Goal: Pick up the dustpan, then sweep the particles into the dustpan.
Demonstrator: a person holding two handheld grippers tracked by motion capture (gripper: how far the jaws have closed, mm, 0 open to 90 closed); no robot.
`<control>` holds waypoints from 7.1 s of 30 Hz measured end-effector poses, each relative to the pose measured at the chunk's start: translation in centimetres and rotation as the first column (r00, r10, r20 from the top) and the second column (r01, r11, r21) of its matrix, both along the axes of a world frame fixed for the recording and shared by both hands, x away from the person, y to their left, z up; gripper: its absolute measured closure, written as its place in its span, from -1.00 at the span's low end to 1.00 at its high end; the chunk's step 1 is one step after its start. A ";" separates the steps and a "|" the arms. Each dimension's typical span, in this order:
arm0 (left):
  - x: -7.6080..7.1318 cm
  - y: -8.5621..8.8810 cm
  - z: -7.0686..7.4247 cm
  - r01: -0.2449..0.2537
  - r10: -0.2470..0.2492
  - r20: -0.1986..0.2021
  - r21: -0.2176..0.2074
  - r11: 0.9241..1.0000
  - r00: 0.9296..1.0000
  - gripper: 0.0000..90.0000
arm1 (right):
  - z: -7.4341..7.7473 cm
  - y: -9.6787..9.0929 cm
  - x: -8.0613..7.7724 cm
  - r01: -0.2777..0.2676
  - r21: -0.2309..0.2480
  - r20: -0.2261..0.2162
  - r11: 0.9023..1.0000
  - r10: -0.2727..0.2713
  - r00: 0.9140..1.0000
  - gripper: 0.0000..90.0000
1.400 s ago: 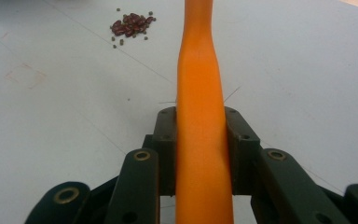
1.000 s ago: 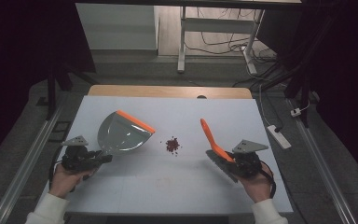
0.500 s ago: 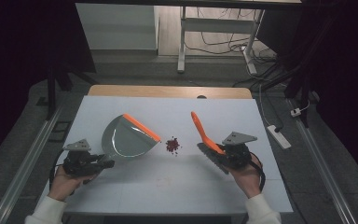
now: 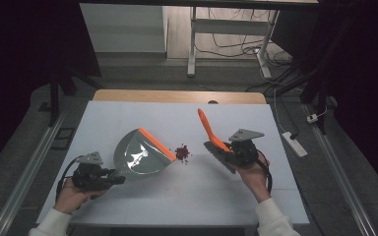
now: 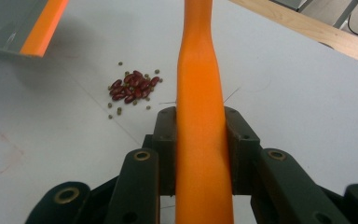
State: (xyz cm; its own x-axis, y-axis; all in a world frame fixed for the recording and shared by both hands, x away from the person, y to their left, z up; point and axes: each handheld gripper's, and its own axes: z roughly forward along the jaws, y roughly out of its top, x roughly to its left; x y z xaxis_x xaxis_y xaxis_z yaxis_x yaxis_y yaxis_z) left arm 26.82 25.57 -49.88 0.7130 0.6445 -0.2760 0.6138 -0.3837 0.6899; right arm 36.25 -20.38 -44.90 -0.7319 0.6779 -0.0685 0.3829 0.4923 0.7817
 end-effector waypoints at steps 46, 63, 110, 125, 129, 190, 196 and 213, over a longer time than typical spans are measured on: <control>2.1 -2.9 -1.7 0.143 -0.131 -0.095 0.129 0.981 0.987 0.38 | -1.7 7.0 4.8 -0.034 -0.068 -0.010 0.997 0.034 0.999 0.54; 3.0 -3.5 -1.5 0.195 -0.174 -0.133 0.163 0.967 0.976 0.38 | -1.8 8.0 5.5 -0.030 -0.078 -0.005 0.997 0.030 1.000 0.54; 3.5 -4.1 -1.9 0.204 -0.175 -0.198 0.138 0.969 0.964 0.39 | -3.9 12.8 4.4 -0.153 -0.148 -0.016 0.977 0.152 0.988 0.54; 3.6 -4.1 -1.9 0.206 -0.176 -0.198 0.141 0.968 0.964 0.38 | -3.8 15.2 2.5 -0.250 -0.133 -0.013 0.959 0.250 0.968 0.54; 3.6 -4.1 -2.0 0.204 -0.175 -0.199 0.139 0.969 0.964 0.39 | -3.5 15.7 1.9 -0.286 -0.102 -0.027 0.953 0.285 0.958 0.54; 3.2 -4.2 -2.1 0.200 -0.171 -0.184 0.152 0.968 0.968 0.38 | -3.8 11.3 0.8 -0.131 -0.104 -0.051 0.986 0.126 0.991 0.54; 3.2 -4.2 -2.1 0.200 -0.171 -0.182 0.154 0.968 0.968 0.38 | -3.8 12.0 0.3 -0.153 -0.086 -0.065 0.985 0.148 0.987 0.54; 3.1 -4.3 -2.2 0.198 -0.170 -0.183 0.151 0.969 0.968 0.38 | -1.7 12.4 -0.7 -0.200 0.006 -0.025 0.980 0.200 0.980 0.54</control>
